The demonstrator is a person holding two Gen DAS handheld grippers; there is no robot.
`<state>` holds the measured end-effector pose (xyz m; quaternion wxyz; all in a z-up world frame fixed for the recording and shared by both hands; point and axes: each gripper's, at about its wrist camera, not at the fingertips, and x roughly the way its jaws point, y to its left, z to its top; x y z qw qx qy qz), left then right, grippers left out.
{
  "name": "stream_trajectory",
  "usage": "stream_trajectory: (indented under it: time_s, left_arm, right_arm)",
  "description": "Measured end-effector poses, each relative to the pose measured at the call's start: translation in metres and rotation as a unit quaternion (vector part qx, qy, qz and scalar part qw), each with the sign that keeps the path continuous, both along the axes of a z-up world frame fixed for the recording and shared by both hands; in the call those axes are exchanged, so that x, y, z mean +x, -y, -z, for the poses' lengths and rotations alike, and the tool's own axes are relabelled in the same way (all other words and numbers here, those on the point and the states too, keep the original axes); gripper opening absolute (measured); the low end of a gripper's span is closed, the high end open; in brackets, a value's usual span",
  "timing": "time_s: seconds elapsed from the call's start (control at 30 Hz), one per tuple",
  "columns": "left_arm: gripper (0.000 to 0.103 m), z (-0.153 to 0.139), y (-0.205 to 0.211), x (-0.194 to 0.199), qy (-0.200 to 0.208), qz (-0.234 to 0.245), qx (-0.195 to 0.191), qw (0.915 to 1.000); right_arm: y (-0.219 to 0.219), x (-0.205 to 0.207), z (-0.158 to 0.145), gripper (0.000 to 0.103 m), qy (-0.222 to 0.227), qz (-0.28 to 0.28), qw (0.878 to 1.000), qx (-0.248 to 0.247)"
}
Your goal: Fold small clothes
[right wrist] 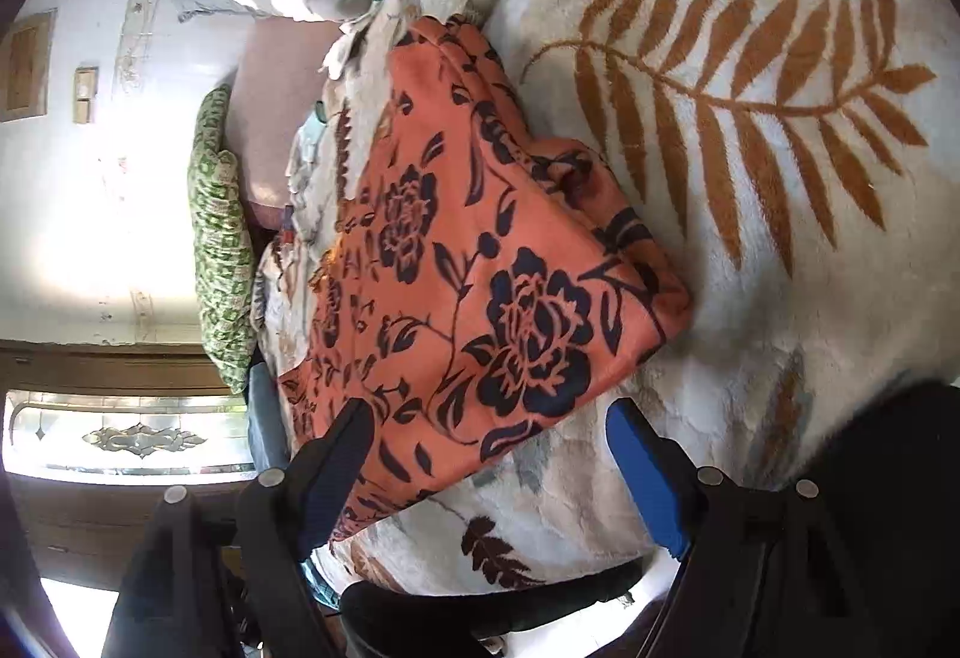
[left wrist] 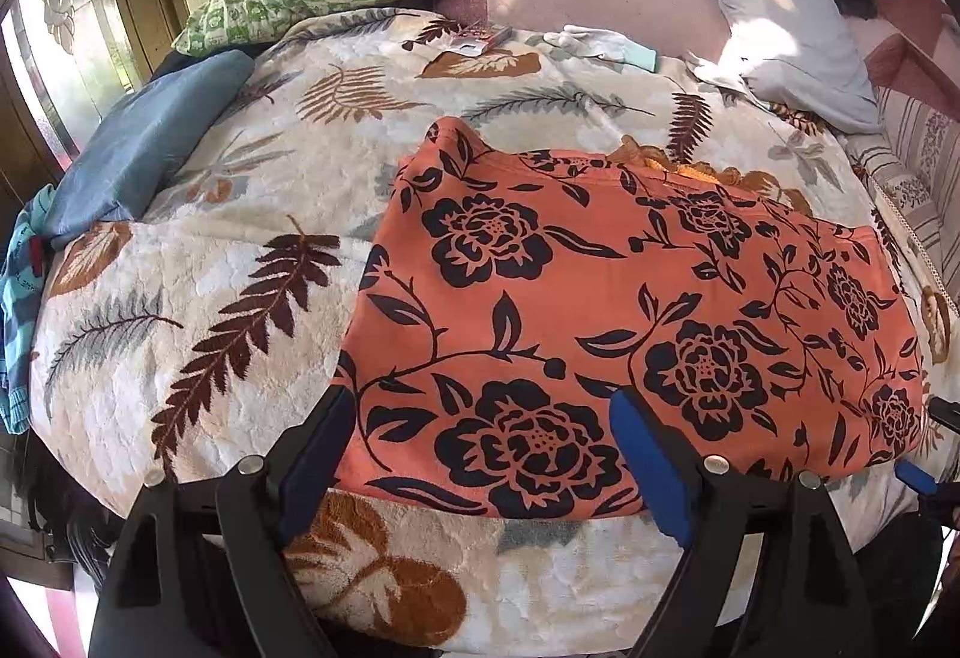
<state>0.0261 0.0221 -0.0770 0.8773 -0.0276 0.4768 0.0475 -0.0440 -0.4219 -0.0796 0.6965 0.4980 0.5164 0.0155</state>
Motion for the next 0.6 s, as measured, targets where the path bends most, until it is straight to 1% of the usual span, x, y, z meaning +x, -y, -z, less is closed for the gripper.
stream_trajectory:
  time_s: [0.03, 0.1, 0.13, 0.23, 0.3, 0.4, 0.5, 0.6]
  left_arm:
    - [0.087, -0.004, -0.002, -0.003, 0.005, -0.003, 0.000, 1.0000]
    - [0.087, -0.011, -0.005, -0.011, 0.016, -0.006, -0.005, 0.9998]
    - [0.087, -0.015, -0.007, -0.015, 0.022, -0.009, -0.007, 0.9997]
    - [0.087, -0.020, -0.016, -0.023, 0.030, -0.016, -0.016, 0.9993]
    - [0.087, -0.022, -0.020, -0.024, 0.029, -0.020, -0.016, 0.9993]
    - [0.087, -0.028, -0.024, -0.031, 0.037, -0.023, -0.028, 0.9986]
    - [0.087, -0.029, -0.025, -0.037, 0.044, -0.023, -0.028, 0.9984]
    - [0.087, -0.024, -0.025, -0.037, 0.041, -0.025, -0.035, 0.9982]
  right_arm:
    - [0.002, 0.003, 0.006, 0.082, -0.018, 0.008, 1.000, -0.007]
    - [0.003, 0.009, 0.013, 0.082, -0.024, 0.024, 0.999, 0.006]
    - [0.003, 0.011, 0.012, 0.082, -0.027, 0.029, 0.999, 0.003]
    - [0.001, 0.018, 0.004, 0.082, -0.013, 0.033, 0.999, -0.012]
    - [-0.001, 0.021, 0.000, 0.082, -0.009, 0.037, 0.999, -0.013]
    - [-0.001, 0.022, 0.004, 0.082, -0.025, 0.043, 0.999, -0.015]
    - [0.003, 0.020, 0.005, 0.082, -0.024, 0.050, 0.998, -0.011]
    - [0.005, 0.019, 0.005, 0.082, -0.023, 0.050, 0.998, -0.010]
